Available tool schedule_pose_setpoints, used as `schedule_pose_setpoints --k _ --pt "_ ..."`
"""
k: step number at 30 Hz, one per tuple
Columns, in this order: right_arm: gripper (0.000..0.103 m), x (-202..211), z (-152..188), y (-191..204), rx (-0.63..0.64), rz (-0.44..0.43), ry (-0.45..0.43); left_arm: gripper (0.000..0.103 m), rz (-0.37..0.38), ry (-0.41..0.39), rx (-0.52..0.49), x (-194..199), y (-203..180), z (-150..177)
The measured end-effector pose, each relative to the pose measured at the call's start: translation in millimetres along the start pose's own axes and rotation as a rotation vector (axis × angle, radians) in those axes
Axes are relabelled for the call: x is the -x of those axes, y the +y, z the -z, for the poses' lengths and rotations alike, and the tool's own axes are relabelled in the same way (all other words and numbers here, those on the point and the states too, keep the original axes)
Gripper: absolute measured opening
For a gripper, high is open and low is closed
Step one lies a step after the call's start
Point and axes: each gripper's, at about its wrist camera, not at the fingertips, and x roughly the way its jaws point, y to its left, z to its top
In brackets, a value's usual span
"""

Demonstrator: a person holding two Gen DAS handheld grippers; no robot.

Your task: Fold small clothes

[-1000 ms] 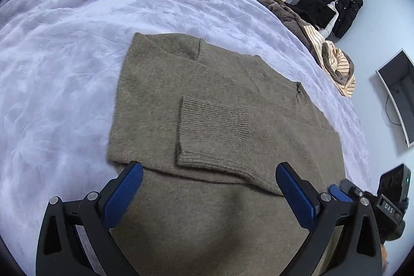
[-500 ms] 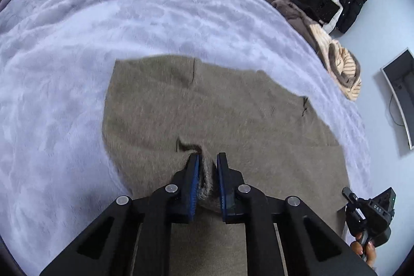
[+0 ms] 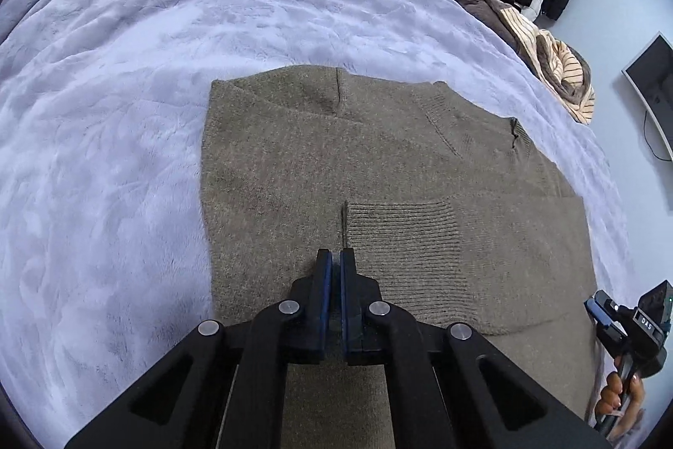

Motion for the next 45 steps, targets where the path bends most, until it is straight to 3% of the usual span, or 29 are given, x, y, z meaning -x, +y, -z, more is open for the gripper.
schedule_pose_setpoints --k 5,7,8,10,14,17,18,19,21,22,28,32,36,37,38,39,40,41,43,45 --pt "0.033 5.0 16.1 20.2 0.050 -0.047 0.010 0.003 0.052 -0.011 -0.022 3.0 -12.6 -10.1" --pt "0.033 3.3 24.5 33.0 0.112 -0.047 0.027 0.057 0.030 -0.023 -0.048 6.1 -18.4 -9.4" --pt "0.033 0.1 28.6 38.9 0.148 -0.036 0.032 0.102 -0.002 -0.045 -0.053 9.7 -20.0 -7.6" --pt "0.033 -9.2 36.1 44.7 0.187 -0.006 0.046 0.103 -0.023 -0.107 -0.077 18.7 -22.5 -4.8" --pt "0.033 -19.3 45.1 41.5 0.183 -0.004 0.060 0.102 -0.038 -0.103 -0.093 13.3 -25.6 -16.1" --pt "0.033 -17.4 44.8 42.6 0.186 -0.008 0.058 0.098 -0.009 -0.040 -0.137 -5.1 -32.2 -26.2" --pt "0.033 -18.1 44.7 41.8 0.182 -0.011 0.060 0.079 -0.016 -0.012 -0.151 -14.2 -34.3 -27.8" --pt "0.033 -18.1 44.4 40.7 0.177 -0.014 0.060 0.067 -0.027 0.019 -0.164 -22.9 -36.9 -28.1" --pt "0.033 -19.1 44.8 39.1 0.172 -0.016 0.058 0.013 -0.046 0.060 -0.192 -37.6 -40.7 -26.7" --pt "0.033 -18.7 45.1 38.1 0.173 -0.015 0.056 0.009 -0.037 0.046 -0.209 -36.9 -43.0 -25.2" --pt "0.033 -18.2 47.5 37.8 0.188 -0.010 0.045 0.009 -0.013 -0.142 -0.302 2.3 -60.0 -30.2" --pt "0.033 -20.2 48.4 41.0 0.199 0.010 0.046 0.009 -0.099 -0.079 -0.271 -26.1 -41.7 -38.8" --pt "0.033 -12.8 46.3 43.7 0.202 0.021 0.055 0.010 -0.100 -0.089 -0.209 -24.7 -29.6 -30.4" --pt "0.033 -8.5 43.7 43.7 0.201 0.023 0.047 0.015 -0.099 -0.092 -0.203 -19.5 -29.4 -29.3" --pt "0.033 -2.5 39.3 43.1 0.200 0.029 0.029 0.038 -0.114 -0.098 -0.200 -13.2 -30.0 -28.3" --pt "0.033 1.6 34.4 42.1 0.197 0.034 0.013 0.071 -0.136 -0.118 -0.200 -6.7 -30.9 -27.0" --pt "0.033 6.2 27.3 40.4 0.191 0.042 -0.007 0.079 -0.149 -0.160 -0.199 3.3 -31.9 -25.1" --pt "0.033 8.9 20.6 38.7 0.182 0.047 -0.022 0.079 -0.133 -0.202 -0.205 13.2 -32.5 -24.2" --pt "0.033 11.0 6.3 33.0 0.134 0.042 -0.028 0.079 -0.085 -0.195 -0.204 22.0 -33.2 -25.4" --pt "0.036 4.2 -2.9 22.6 0.042 -0.012 0.012 0.079 -0.088 -0.178 -0.187 22.4 -30.3 -24.2"
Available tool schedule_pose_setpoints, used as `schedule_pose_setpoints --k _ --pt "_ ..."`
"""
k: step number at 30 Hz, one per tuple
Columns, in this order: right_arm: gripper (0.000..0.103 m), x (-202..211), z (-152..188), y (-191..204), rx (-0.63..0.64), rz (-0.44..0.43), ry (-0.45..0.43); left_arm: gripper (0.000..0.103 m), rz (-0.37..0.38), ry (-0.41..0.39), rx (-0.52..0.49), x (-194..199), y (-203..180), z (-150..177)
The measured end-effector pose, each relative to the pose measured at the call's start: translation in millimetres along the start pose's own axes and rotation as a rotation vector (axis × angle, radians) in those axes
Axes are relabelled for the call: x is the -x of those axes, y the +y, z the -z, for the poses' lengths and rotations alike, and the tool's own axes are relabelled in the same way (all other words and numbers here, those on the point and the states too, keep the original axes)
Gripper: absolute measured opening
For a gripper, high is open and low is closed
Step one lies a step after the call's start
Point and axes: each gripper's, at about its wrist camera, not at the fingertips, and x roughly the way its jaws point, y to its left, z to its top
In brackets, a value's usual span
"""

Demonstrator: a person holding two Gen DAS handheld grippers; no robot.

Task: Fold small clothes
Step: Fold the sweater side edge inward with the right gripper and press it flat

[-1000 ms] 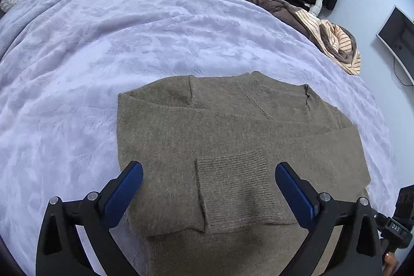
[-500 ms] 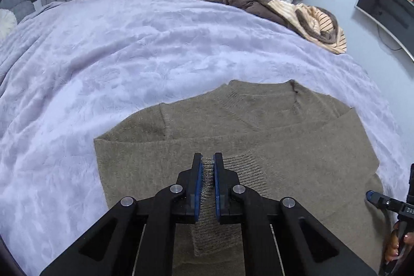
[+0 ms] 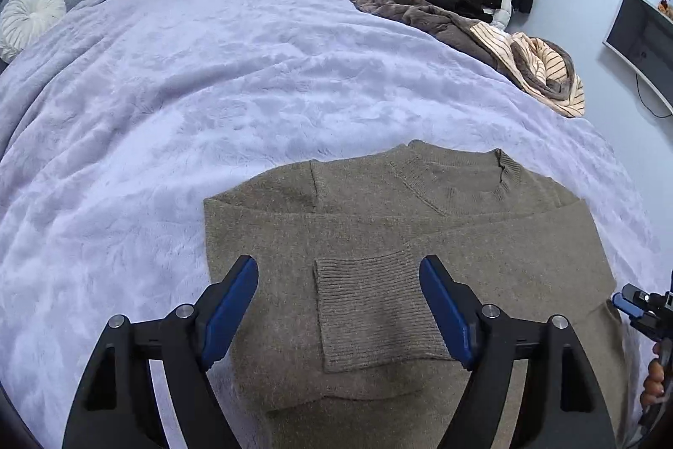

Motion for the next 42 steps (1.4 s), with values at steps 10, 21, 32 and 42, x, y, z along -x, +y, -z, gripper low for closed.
schedule_pose_setpoints --k 10,21,32,42 --pt "0.006 -19.6 -17.9 -28.8 -0.117 0.072 -0.049 0.079 -0.166 0.142 0.105 -22.8 59.9 54.8" --pt "0.011 16.2 -10.0 -34.2 -0.047 0.086 -0.104 0.079 -0.095 0.078 0.156 14.1 66.1 50.5" --pt "0.012 -23.5 -19.0 -8.9 0.084 0.175 -0.025 0.081 -0.104 0.150 0.102 -22.4 20.5 55.7" --pt "0.003 -23.5 -13.2 -23.8 0.064 0.140 -0.032 0.082 -0.131 0.126 0.144 -5.8 40.5 69.5"
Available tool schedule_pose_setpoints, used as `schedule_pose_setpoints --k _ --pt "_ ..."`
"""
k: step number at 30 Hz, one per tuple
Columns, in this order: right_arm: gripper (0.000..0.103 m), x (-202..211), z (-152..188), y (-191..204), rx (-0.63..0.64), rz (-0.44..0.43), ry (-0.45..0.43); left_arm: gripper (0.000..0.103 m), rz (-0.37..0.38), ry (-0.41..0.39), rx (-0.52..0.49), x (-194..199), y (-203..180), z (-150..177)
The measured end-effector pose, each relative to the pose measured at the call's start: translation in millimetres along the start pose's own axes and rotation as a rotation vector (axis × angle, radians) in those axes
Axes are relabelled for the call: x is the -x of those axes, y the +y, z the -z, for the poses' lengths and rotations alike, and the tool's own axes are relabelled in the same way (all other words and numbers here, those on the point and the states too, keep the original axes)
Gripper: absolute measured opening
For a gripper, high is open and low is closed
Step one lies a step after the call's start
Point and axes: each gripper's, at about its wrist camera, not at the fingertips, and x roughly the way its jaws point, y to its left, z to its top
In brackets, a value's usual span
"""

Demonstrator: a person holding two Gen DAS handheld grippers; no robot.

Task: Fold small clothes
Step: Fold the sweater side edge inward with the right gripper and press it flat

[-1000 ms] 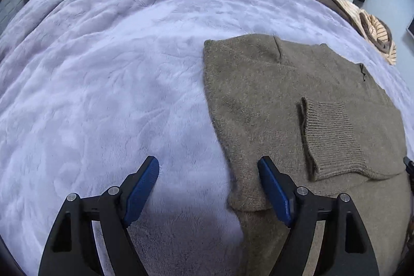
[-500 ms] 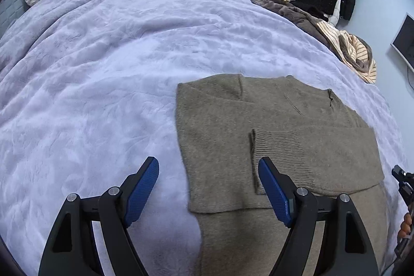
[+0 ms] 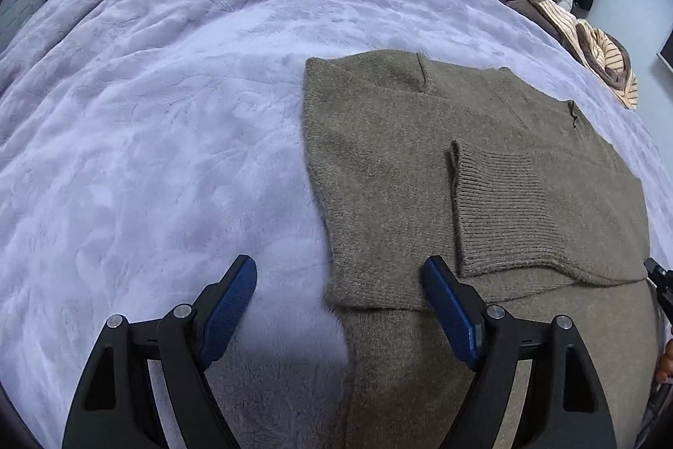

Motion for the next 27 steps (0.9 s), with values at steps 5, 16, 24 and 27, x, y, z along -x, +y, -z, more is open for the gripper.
schedule_pose_setpoints --k 5,16,24,27 --pt "0.007 0.0 -0.5 8.2 0.012 0.028 0.006 0.082 -0.019 -0.008 0.029 9.0 1.2 0.7" --pt "0.008 -0.7 0.7 17.0 0.064 0.084 0.016 0.082 0.003 -0.037 -0.036 6.7 -42.5 -14.1" --pt "0.008 7.3 1.0 24.4 0.097 0.113 0.043 0.083 -0.002 0.007 0.036 -5.1 -32.5 -5.7" --pt "0.010 15.3 4.3 28.4 0.112 0.133 0.035 0.083 -0.035 -0.003 0.010 1.5 -33.8 -3.4"
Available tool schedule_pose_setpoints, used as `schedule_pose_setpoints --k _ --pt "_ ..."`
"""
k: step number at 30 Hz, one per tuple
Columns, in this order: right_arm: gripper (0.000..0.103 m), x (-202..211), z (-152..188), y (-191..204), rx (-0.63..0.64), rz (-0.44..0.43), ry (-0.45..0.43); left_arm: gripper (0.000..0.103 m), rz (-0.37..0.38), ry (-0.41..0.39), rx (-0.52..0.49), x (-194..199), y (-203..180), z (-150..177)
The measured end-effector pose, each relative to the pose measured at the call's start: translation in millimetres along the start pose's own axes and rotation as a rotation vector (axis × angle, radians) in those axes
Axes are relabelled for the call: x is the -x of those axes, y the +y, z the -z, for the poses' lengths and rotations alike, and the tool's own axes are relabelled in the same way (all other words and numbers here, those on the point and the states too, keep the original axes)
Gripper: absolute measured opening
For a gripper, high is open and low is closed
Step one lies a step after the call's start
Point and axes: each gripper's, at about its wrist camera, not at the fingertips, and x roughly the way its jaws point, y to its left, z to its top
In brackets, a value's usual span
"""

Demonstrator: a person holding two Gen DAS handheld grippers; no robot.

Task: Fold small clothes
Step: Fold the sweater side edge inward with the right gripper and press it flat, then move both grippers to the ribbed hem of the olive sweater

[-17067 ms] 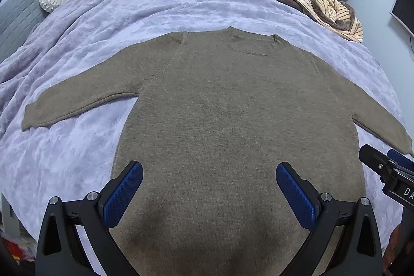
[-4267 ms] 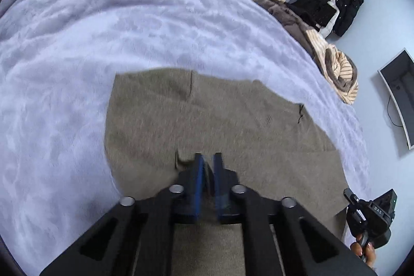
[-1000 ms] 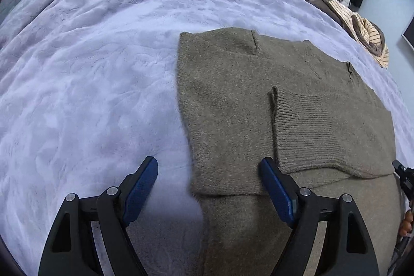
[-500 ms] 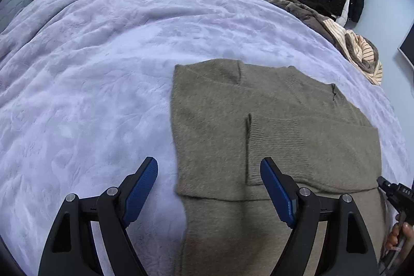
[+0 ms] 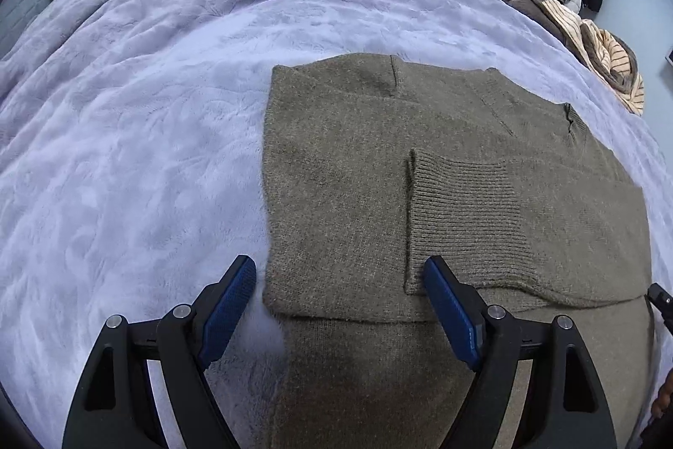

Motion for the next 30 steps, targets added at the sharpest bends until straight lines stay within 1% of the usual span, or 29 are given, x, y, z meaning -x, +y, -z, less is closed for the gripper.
schedule_pose_setpoints --k 3,11,14,15,16,18,23,30 --pt "0.013 8.2 3.3 -0.3 -0.006 -0.004 -0.006 0.083 -0.008 0.003 -0.005 5.8 0.6 5.3" --pt "0.014 25.8 14.0 -1.8 -0.019 -0.021 0.001 0.083 -0.001 -0.010 -0.025 28.4 -0.8 15.7" --pt "0.019 31.2 20.5 -0.1 -0.019 -0.026 0.003 0.083 0.000 -0.018 -0.037 38.7 -2.1 23.3" --pt "0.025 33.4 23.4 0.2 -0.019 -0.027 0.004 0.083 -0.003 -0.018 -0.040 40.6 -2.2 26.1" --pt "0.036 35.4 26.0 0.5 -0.020 -0.028 0.005 0.083 -0.007 -0.015 -0.045 42.5 -2.5 30.3" --pt "0.049 40.9 34.0 1.2 -0.024 -0.037 0.001 0.083 -0.009 -0.002 -0.059 45.8 -3.0 40.0" --pt "0.050 49.3 56.3 4.8 -0.023 -0.062 0.020 0.083 -0.005 0.011 -0.081 58.4 -3.1 64.0" --pt "0.050 61.9 85.9 6.8 -0.040 -0.092 0.027 0.083 0.001 0.040 -0.078 72.4 2.4 97.7"
